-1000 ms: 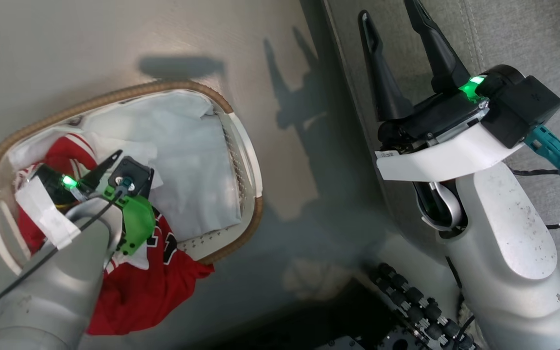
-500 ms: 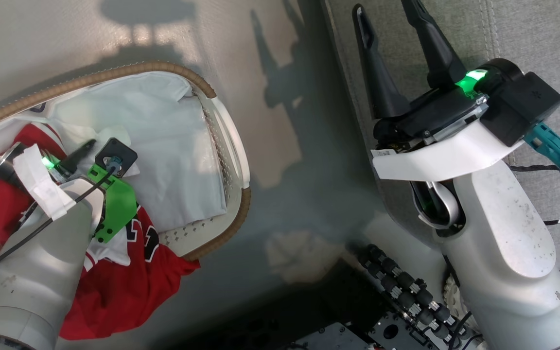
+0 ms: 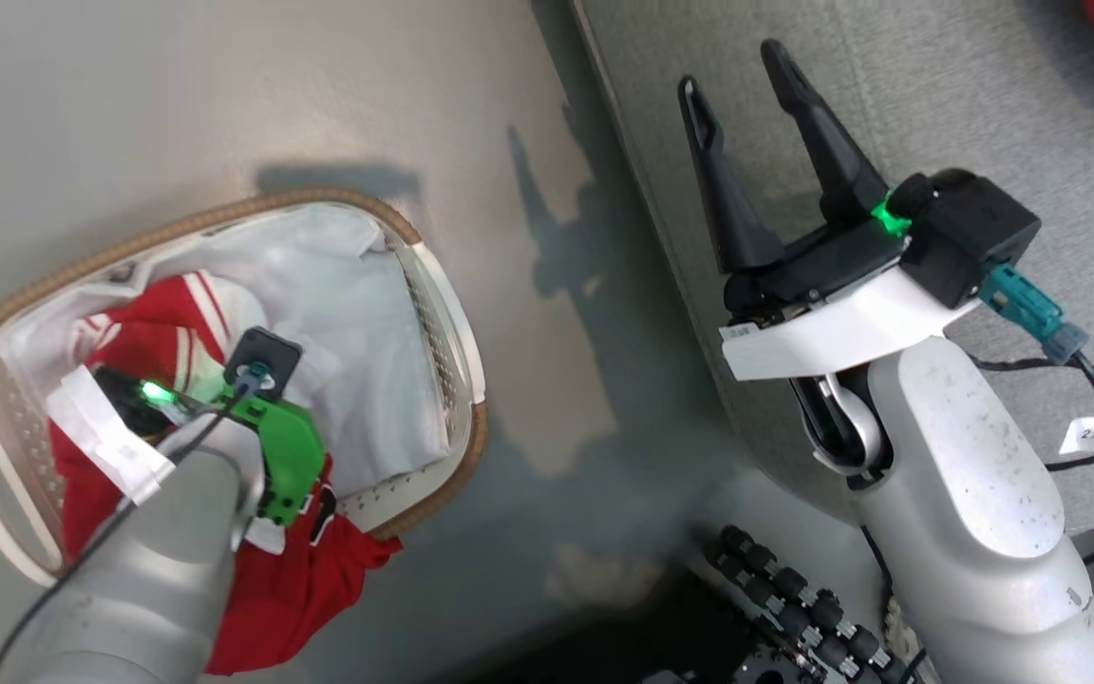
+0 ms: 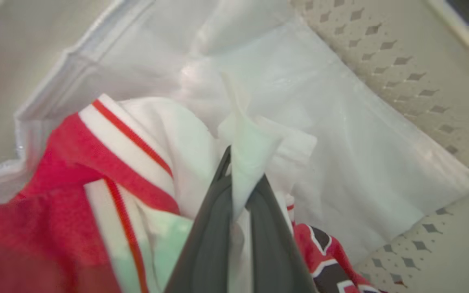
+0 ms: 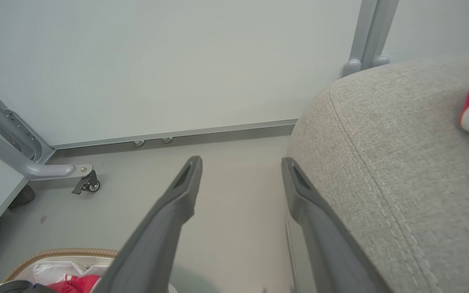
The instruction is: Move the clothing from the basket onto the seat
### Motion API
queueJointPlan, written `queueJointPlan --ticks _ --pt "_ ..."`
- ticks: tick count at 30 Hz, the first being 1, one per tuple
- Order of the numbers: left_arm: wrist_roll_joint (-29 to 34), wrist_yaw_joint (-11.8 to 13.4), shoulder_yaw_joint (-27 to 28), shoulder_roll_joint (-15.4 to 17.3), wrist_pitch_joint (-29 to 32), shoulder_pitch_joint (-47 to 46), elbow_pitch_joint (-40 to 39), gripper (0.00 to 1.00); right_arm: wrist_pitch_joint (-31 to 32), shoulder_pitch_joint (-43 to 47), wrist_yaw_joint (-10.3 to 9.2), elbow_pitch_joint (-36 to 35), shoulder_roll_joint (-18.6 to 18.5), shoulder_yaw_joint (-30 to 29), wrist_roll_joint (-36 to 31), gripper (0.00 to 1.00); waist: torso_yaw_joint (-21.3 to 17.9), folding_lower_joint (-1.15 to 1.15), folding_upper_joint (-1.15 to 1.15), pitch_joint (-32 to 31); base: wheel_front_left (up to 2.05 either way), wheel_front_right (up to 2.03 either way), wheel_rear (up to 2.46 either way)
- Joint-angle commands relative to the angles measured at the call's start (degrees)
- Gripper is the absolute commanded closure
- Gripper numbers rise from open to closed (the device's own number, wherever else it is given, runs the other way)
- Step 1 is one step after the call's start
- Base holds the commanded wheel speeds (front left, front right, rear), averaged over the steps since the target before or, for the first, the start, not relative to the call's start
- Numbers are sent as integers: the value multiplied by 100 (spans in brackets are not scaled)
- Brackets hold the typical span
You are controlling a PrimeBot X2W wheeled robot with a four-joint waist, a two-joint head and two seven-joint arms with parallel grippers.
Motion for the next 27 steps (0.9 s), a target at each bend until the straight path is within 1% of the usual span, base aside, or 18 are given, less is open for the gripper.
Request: queueJointPlan --ticks 1,6,16,22,27 --pt "-92 -8 58 -81 -84 167 -39 100 -1 149 -8 70 -15 -44 -56 0 147 0 0 -619 0 0 0" --pt "-316 -4 164 -321 -192 501 -294 100 -1 456 -8 312 -15 -155 -234 0 376 0 0 -1253 0 0 0" --pt "-621 105 671 -499 -193 1544 -2087 100 -1 1146 -8 713 -19 -370 -513 0 864 0 0 -2508 0 0 0" --pt "-621 132 1045 -573 -194 2100 -3107 100 -1 1589 -8 893 -19 -487 -652 0 1064 0 0 -3134 0 0 0" --pt "-573 100 1348 -657 -194 2430 -3927 100 -1 1949 -8 1037 -18 -556 -763 0 1195 0 0 -3616 0 0 0"
